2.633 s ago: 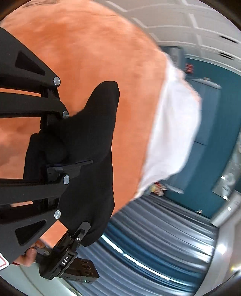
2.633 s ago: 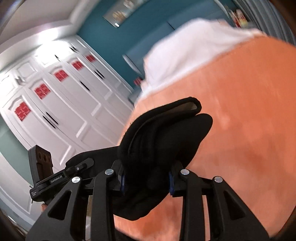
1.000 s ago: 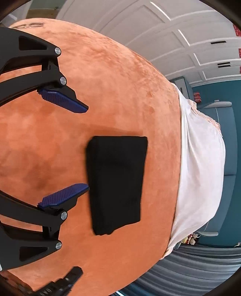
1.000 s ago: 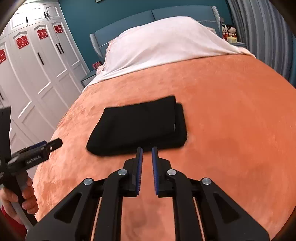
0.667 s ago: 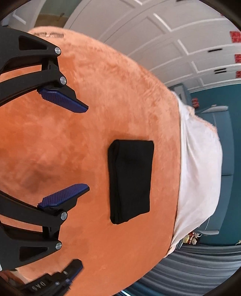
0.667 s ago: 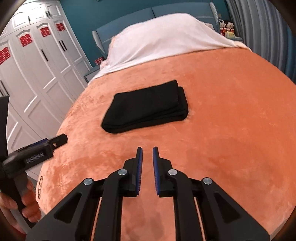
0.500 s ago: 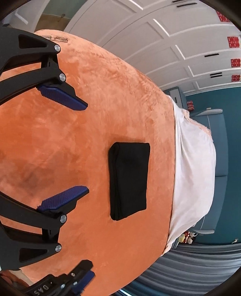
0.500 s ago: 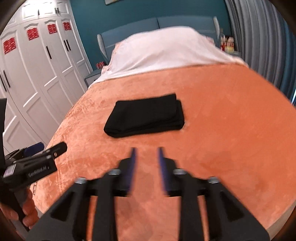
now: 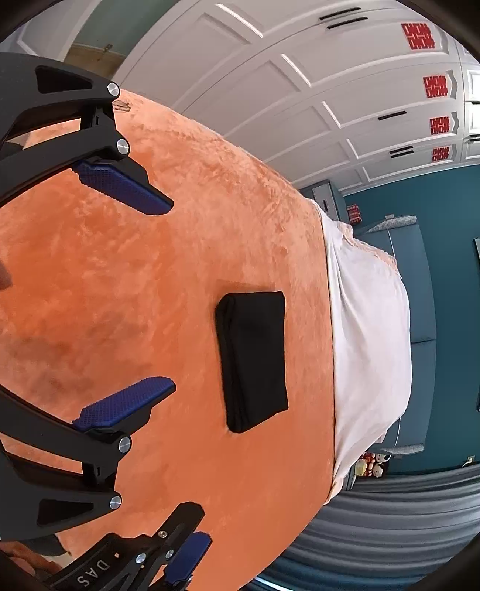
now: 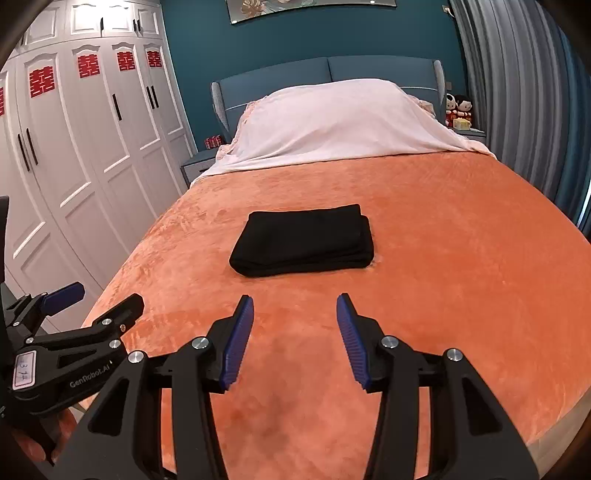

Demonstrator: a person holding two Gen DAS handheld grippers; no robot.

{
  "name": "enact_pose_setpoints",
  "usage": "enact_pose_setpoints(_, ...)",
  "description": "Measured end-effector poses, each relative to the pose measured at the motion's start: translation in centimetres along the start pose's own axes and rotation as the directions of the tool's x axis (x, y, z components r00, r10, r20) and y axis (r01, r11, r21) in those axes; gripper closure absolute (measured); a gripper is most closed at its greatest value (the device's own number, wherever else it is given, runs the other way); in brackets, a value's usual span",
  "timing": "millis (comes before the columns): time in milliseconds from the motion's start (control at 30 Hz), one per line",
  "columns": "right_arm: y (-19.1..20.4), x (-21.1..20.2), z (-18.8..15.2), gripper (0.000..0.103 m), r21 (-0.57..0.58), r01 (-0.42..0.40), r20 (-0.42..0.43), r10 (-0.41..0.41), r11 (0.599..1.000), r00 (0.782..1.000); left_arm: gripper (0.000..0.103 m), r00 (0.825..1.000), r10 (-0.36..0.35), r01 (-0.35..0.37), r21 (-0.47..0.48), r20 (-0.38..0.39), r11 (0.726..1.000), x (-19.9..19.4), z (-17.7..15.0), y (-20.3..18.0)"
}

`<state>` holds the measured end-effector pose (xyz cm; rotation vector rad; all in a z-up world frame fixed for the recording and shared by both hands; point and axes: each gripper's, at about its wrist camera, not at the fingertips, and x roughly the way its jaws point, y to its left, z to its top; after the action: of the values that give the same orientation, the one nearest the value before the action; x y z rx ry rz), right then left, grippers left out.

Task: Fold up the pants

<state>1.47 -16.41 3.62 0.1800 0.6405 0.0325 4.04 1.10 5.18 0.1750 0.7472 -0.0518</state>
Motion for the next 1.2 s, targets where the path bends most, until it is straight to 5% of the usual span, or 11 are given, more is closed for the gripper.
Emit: enact_pose_setpoints(1200, 0.4, -3.0, -2.0, 0.051, 0.001, 0.039, 0.038, -0.039, 0.999, 0.999, 0.015, 0.997, -0.078, 0.077, -0.038, -0.029, 0.996, -1.2, -2.5, 0.0)
